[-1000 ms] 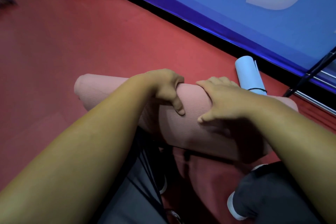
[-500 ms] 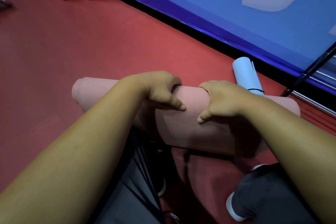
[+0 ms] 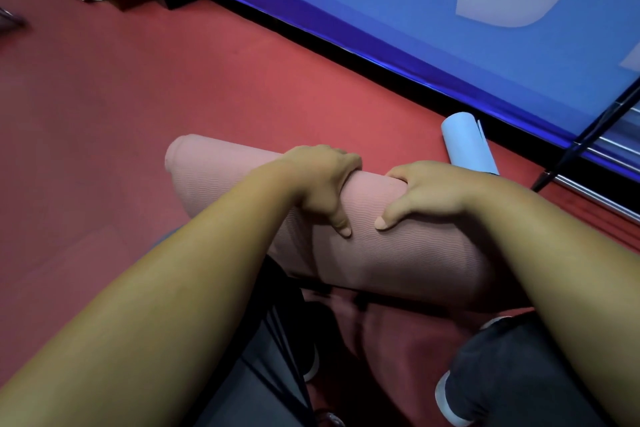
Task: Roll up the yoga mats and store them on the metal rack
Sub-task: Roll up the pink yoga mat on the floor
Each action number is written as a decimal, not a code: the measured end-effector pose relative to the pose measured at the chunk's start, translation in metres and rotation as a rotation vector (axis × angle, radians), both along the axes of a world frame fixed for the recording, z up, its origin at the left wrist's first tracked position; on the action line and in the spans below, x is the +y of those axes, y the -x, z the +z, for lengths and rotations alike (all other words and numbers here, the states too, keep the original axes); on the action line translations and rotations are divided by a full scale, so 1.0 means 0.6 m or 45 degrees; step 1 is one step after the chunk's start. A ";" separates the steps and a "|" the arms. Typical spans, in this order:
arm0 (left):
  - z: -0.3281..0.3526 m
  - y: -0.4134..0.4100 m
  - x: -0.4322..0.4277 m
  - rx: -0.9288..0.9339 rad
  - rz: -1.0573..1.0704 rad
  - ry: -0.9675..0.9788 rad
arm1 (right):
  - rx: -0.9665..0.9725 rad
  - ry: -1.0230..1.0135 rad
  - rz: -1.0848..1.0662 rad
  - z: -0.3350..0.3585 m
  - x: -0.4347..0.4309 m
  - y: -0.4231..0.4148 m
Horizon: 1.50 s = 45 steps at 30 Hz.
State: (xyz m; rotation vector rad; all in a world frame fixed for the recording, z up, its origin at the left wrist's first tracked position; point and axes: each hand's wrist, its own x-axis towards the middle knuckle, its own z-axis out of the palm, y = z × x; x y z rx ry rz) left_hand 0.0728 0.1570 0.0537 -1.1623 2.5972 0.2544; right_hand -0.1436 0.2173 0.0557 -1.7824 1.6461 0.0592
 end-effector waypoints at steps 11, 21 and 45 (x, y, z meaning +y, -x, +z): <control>-0.002 -0.023 -0.031 0.170 0.252 -0.435 | 0.541 0.345 0.255 -0.020 0.048 -0.041; -0.002 -0.037 -0.032 0.191 0.381 -0.754 | 0.523 0.504 0.127 -0.027 0.049 -0.054; 0.004 0.007 -0.012 0.007 -0.038 0.048 | 0.096 0.124 0.006 0.007 0.026 0.022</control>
